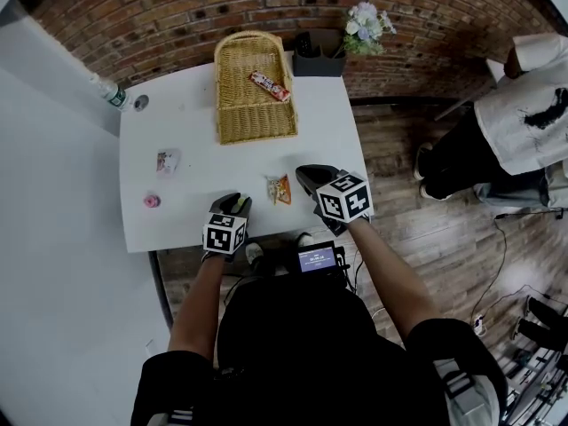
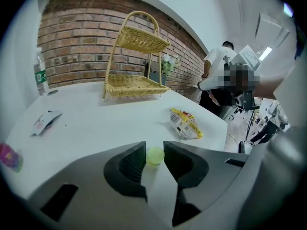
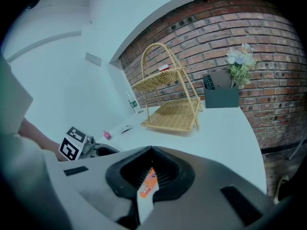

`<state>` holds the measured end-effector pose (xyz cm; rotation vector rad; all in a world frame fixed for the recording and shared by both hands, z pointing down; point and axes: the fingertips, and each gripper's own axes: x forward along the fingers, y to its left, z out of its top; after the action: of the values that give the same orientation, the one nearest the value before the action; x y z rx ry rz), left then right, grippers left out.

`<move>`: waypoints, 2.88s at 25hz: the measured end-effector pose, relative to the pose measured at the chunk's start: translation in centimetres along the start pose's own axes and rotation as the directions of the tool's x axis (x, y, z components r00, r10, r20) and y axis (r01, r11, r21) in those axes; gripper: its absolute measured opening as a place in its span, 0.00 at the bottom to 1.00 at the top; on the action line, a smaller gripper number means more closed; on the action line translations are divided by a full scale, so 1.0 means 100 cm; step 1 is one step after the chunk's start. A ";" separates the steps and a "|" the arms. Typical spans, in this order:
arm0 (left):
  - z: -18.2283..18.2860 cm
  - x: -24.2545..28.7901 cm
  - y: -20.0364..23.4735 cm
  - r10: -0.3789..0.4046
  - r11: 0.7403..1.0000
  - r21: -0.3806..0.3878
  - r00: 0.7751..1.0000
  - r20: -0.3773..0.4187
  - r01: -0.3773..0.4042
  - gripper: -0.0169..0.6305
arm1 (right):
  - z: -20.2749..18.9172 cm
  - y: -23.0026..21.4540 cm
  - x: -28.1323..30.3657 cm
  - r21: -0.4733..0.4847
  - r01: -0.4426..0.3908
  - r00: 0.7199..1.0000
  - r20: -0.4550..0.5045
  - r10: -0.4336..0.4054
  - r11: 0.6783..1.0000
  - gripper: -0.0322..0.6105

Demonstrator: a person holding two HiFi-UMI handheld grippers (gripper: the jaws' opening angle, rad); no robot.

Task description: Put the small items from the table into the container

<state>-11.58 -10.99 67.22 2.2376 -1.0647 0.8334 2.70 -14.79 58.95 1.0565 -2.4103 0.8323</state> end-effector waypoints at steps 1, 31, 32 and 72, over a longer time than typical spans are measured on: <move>0.000 0.000 0.000 0.000 1.000 0.000 1.000 -0.001 0.000 0.21 | 0.000 0.000 0.000 -0.001 0.000 1.000 0.000 0.000 1.000 0.07; 0.112 -0.027 -0.009 -0.052 0.995 0.100 0.972 0.228 0.030 0.21 | 0.039 0.010 -0.003 -0.051 0.009 0.997 0.074 -0.005 0.999 0.07; 0.115 -0.028 -0.009 -0.053 0.994 0.103 0.971 0.233 0.029 0.21 | 0.040 0.010 -0.003 -0.053 0.009 0.997 0.077 -0.005 0.999 0.07; 0.154 -0.003 0.029 -0.011 0.996 0.093 0.973 0.231 -0.010 0.21 | 0.053 -0.015 0.015 -0.014 0.011 0.998 0.063 -0.010 1.000 0.07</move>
<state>-9.40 -22.78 57.20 2.4608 -1.1506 0.6444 2.36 -19.84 56.34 1.1048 -2.4562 0.7890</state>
